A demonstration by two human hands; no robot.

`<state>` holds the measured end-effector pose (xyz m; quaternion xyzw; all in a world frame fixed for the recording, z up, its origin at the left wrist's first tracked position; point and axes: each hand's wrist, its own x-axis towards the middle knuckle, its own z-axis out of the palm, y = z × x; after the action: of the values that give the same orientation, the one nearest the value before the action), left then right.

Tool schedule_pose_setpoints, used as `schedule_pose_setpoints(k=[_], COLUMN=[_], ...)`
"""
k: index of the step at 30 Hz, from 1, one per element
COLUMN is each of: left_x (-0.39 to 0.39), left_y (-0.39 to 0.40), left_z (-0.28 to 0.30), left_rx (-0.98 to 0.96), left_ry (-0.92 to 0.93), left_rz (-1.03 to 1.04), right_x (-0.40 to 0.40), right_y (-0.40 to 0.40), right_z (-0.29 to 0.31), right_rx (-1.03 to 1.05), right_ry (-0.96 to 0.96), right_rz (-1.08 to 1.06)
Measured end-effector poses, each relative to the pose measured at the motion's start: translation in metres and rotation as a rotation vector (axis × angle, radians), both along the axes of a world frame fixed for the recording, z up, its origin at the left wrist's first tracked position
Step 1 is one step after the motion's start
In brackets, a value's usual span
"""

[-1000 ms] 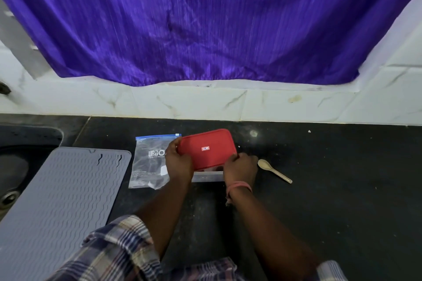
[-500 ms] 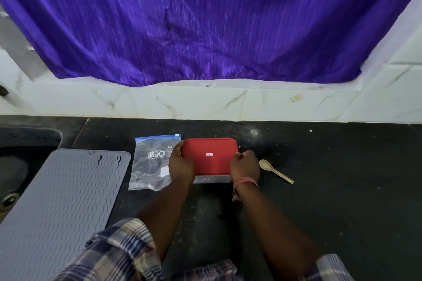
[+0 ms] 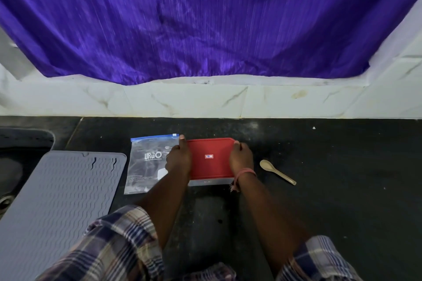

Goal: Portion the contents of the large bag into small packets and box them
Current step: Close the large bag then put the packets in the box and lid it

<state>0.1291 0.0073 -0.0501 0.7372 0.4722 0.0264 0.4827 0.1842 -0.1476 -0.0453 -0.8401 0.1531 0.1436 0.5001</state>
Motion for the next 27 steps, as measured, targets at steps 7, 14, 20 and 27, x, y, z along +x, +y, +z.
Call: schedule_pose_setpoints(k=[7, 14, 20, 27], left_x=[0.000, 0.004, 0.021, 0.039], left_y=[0.000, 0.002, 0.004, 0.000], left_z=[-0.013, -0.016, -0.013, 0.000], left_rx=[-0.026, 0.020, 0.018, -0.070], left_ry=[-0.095, -0.141, -0.140, -0.150], left_rz=[0.064, 0.104, 0.089, 0.135], right_x=[0.014, 0.020, 0.031, 0.047], right_y=[-0.002, -0.003, 0.001, -0.006], right_z=[-0.001, -0.016, -0.012, -0.004], right_rx=[0.009, -0.037, -0.079, 0.044], right_ry=[0.048, 0.021, -0.036, -0.072], right_rz=[0.049, 0.062, 0.052, -0.009])
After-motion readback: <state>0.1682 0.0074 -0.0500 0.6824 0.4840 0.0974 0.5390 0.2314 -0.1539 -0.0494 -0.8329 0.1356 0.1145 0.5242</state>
